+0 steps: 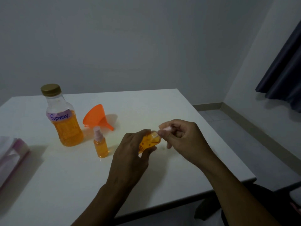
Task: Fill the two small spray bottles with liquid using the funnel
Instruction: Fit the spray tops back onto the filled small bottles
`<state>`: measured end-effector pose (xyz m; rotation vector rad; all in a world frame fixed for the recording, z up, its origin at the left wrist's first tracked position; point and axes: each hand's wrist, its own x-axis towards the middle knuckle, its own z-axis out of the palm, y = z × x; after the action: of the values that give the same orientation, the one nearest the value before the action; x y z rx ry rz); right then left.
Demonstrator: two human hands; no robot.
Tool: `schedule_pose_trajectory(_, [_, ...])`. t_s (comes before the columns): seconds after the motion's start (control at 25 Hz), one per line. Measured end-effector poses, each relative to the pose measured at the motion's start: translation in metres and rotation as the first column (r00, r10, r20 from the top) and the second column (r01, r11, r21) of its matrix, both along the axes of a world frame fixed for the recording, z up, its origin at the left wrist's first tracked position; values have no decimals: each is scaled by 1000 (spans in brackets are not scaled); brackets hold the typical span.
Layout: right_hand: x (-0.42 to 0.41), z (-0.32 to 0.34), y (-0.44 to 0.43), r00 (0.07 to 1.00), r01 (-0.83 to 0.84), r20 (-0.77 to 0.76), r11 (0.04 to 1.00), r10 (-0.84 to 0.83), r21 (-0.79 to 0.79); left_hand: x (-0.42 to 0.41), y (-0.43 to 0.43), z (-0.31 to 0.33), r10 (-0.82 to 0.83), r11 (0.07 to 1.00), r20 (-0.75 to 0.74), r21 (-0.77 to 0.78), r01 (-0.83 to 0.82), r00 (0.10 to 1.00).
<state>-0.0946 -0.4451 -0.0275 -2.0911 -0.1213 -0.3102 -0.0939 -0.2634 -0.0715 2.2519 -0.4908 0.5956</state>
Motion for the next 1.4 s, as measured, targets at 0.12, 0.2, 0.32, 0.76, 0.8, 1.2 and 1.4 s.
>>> schedule_pose_trajectory(0.12, [-1,2,-3,998,53,17,990,-56,133,-4,-2,3,0,999,-15,-41,-1,1000])
schedule_pose_trajectory(0.2, [-1,4,-2,998,34,41,993,-39,115,-6,-3,3,-11,999,-18,-34,10,1000])
schedule_pose_trajectory(0.32, [1,8,0,1000,0,8,979,-2,204,-5,2,2,-8,999,-25,-46,7,1000])
schedule_pose_trajectory(0.76, [-1,-5,-48,980,199,-40,947,-195,252,-4,8,-2,-39,995,-82,-99,31,996])
schedule_pose_trajectory(0.8, [0,-11,-50,980,196,-48,969,-191,150,-4,8,-1,-40,995,-66,-91,34,997])
schedule_pose_trajectory(1.2, [6,-30,-56,982,109,-127,970,-139,-216,-3,-1,1,-109,993,79,50,105,991])
schedule_pose_trajectory(1.4, [5,-29,-55,984,104,-118,969,-133,-225,-1,-3,-1,-97,985,79,148,84,992])
